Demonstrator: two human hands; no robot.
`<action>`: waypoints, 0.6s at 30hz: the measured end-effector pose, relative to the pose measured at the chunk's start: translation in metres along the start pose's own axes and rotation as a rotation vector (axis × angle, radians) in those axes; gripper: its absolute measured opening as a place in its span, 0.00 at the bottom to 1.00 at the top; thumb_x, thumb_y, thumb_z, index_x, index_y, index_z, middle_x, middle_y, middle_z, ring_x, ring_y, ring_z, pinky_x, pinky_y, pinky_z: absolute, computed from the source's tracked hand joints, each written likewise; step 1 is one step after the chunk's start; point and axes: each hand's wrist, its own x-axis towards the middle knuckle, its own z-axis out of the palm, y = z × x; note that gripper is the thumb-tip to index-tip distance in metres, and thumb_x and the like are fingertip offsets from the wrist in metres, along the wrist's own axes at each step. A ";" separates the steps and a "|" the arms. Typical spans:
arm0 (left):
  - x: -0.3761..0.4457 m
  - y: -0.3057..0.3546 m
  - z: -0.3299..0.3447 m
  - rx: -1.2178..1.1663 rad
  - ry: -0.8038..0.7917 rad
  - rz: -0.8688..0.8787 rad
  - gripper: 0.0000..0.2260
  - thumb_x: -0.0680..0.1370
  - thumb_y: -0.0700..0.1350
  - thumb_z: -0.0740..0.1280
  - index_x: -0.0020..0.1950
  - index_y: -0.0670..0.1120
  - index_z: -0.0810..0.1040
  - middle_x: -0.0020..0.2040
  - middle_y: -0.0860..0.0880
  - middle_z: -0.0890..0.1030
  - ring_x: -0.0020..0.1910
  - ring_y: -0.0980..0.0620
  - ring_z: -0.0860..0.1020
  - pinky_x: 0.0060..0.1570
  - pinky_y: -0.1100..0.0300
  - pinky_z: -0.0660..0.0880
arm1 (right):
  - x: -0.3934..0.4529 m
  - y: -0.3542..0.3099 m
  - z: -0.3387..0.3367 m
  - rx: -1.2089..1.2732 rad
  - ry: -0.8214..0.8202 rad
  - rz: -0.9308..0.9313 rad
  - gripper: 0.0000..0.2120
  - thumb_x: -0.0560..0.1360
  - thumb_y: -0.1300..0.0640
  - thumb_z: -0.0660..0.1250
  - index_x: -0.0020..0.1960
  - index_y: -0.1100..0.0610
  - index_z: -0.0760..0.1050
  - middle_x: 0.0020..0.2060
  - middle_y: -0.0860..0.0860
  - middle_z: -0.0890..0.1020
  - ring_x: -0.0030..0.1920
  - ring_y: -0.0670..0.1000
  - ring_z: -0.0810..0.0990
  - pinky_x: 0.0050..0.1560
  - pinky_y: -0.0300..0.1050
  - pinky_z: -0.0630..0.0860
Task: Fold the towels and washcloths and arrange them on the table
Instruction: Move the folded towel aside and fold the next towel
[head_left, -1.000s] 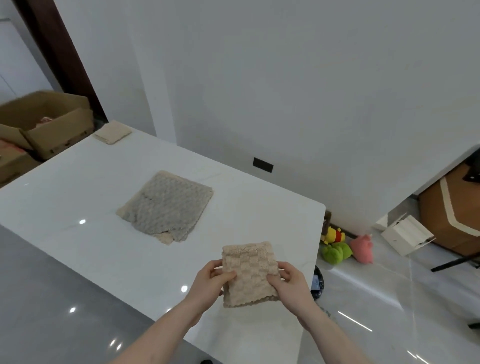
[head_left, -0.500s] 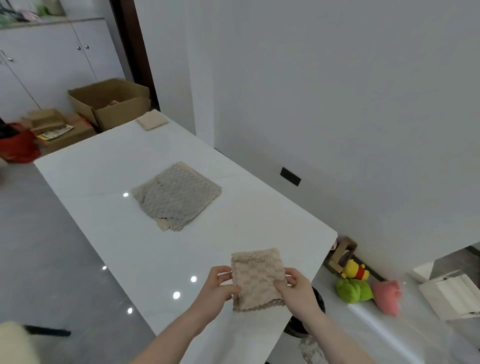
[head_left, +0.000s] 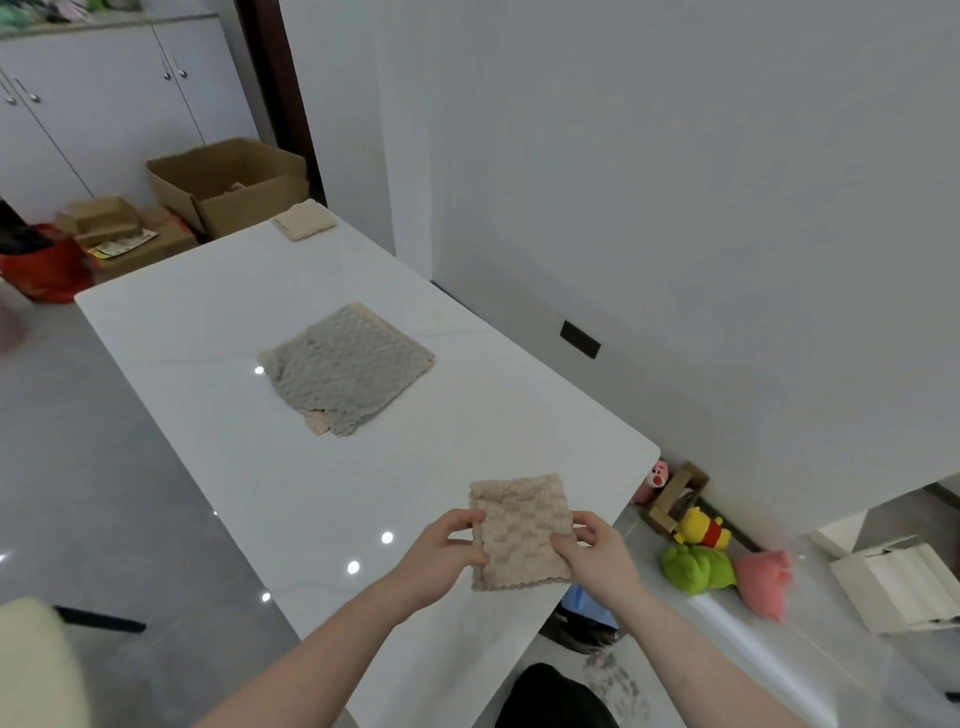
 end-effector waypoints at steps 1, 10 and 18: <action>0.003 0.001 0.006 0.003 -0.003 -0.003 0.26 0.67 0.48 0.71 0.65 0.57 0.76 0.67 0.57 0.76 0.57 0.59 0.81 0.57 0.61 0.73 | 0.002 0.002 -0.005 -0.007 0.003 0.009 0.09 0.78 0.58 0.71 0.57 0.51 0.78 0.50 0.50 0.84 0.45 0.48 0.85 0.32 0.31 0.75; 0.067 0.029 0.043 0.001 -0.018 -0.019 0.22 0.74 0.41 0.71 0.67 0.56 0.76 0.67 0.57 0.75 0.55 0.63 0.82 0.59 0.64 0.73 | 0.073 0.008 -0.062 -0.139 -0.065 0.081 0.10 0.77 0.54 0.71 0.57 0.48 0.78 0.51 0.50 0.84 0.48 0.51 0.86 0.51 0.50 0.83; 0.158 0.053 0.096 0.008 0.014 -0.112 0.27 0.74 0.42 0.71 0.73 0.54 0.72 0.71 0.54 0.71 0.66 0.55 0.71 0.60 0.61 0.67 | 0.154 0.011 -0.098 -0.184 -0.068 0.150 0.16 0.76 0.58 0.68 0.62 0.50 0.76 0.49 0.49 0.85 0.48 0.51 0.85 0.52 0.51 0.83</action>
